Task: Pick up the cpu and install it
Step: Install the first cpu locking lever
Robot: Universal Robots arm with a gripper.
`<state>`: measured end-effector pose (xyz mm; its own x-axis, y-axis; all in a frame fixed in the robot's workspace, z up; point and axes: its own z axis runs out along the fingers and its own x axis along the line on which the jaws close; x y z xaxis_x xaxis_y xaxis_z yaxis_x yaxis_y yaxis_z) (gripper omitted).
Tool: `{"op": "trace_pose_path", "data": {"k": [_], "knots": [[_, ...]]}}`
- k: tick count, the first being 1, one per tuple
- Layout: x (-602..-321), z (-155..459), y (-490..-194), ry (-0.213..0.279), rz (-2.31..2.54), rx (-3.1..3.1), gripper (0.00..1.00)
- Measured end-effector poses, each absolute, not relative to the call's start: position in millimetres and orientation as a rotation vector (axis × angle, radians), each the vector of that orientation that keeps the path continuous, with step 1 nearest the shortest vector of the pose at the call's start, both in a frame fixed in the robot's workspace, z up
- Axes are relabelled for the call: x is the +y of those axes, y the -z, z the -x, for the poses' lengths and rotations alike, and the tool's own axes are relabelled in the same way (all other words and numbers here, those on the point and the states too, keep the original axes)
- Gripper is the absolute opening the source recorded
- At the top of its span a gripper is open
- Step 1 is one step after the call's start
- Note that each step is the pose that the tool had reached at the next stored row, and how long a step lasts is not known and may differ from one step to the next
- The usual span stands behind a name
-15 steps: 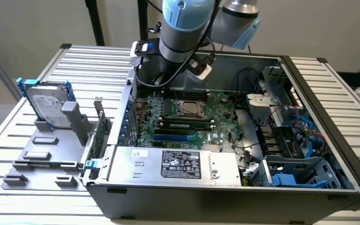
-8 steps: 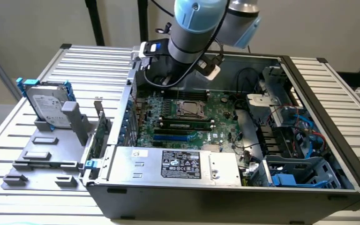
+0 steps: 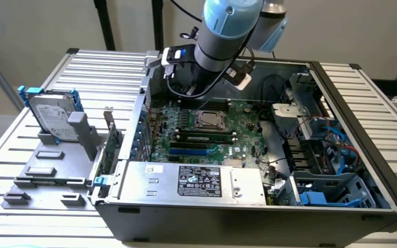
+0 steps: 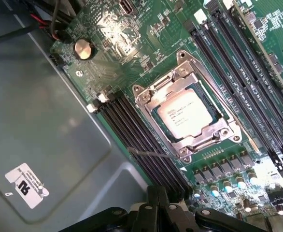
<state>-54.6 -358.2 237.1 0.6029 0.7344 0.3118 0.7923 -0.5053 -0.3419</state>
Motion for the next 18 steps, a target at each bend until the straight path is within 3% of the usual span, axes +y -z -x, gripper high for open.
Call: {"op": "trace_pose_path", "data": {"k": [18], "knots": [[-357.3,58.0,-214.2,0.18,2.411,-1.234,0.11]]}}
